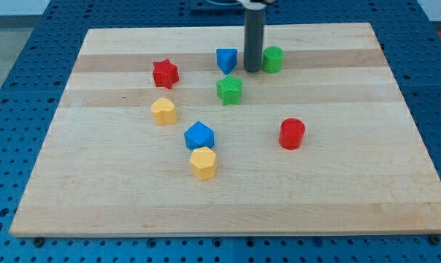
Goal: Move the green circle to the top right
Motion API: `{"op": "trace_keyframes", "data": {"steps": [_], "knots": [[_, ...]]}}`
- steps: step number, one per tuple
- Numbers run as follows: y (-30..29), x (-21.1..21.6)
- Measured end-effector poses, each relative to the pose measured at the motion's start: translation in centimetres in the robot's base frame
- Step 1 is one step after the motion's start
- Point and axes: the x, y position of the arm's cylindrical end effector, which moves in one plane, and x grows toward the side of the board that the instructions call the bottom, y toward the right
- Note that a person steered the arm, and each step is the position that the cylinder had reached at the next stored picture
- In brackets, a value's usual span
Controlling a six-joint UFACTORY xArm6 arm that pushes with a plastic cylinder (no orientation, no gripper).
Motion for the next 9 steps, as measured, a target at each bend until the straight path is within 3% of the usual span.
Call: {"op": "trace_keyframes", "data": {"steps": [1, 5, 7, 9], "knots": [[3.3, 0.0], [6.1, -0.8], [5.0, -3.5], [8.0, -1.3]]}}
